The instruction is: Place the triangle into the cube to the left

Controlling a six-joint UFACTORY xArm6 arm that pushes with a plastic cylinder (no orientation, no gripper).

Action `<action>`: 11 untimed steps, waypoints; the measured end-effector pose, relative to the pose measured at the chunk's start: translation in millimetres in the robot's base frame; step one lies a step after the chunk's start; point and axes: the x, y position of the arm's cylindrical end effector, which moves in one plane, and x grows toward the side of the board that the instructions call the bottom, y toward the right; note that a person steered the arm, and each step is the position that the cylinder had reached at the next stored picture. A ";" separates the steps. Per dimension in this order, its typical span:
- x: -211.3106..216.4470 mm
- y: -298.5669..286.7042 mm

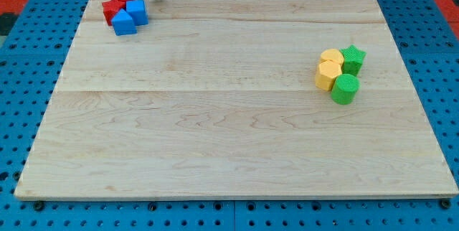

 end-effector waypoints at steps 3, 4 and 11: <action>140.1 16.5; 118.3 24.3; 155.8 -81.4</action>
